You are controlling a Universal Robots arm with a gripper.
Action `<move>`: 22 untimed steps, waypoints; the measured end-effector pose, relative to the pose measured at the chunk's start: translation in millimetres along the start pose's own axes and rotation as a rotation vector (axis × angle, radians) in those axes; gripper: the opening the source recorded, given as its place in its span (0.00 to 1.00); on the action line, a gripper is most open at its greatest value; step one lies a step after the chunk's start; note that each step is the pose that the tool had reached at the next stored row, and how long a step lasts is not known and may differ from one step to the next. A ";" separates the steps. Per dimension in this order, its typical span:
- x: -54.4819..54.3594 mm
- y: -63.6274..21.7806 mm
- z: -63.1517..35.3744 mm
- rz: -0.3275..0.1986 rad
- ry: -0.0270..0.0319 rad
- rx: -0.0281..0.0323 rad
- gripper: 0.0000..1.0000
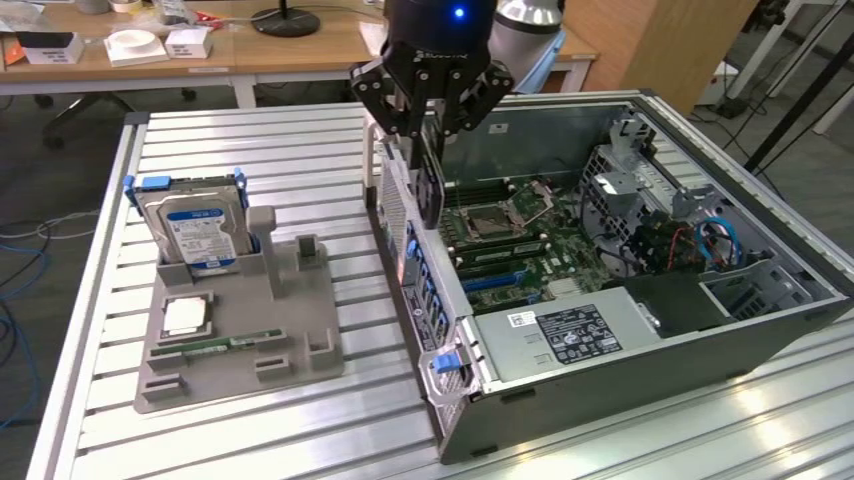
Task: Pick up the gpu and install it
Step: 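Pick up the gpu and move the gpu toward the slot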
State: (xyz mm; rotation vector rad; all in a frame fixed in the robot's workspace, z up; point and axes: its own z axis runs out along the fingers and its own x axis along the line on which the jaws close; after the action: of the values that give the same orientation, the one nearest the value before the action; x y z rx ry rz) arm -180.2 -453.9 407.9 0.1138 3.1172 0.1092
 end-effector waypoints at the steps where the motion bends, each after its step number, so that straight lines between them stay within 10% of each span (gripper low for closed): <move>1: -0.7 0.0 0.0 0.000 0.0000 0.0000 0.26; 22: -15.0 1.1 0.4 0.000 0.0000 -0.0001 0.26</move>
State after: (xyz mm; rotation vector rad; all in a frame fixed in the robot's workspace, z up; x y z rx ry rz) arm -165.2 -453.9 407.9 0.1138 3.1171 0.1093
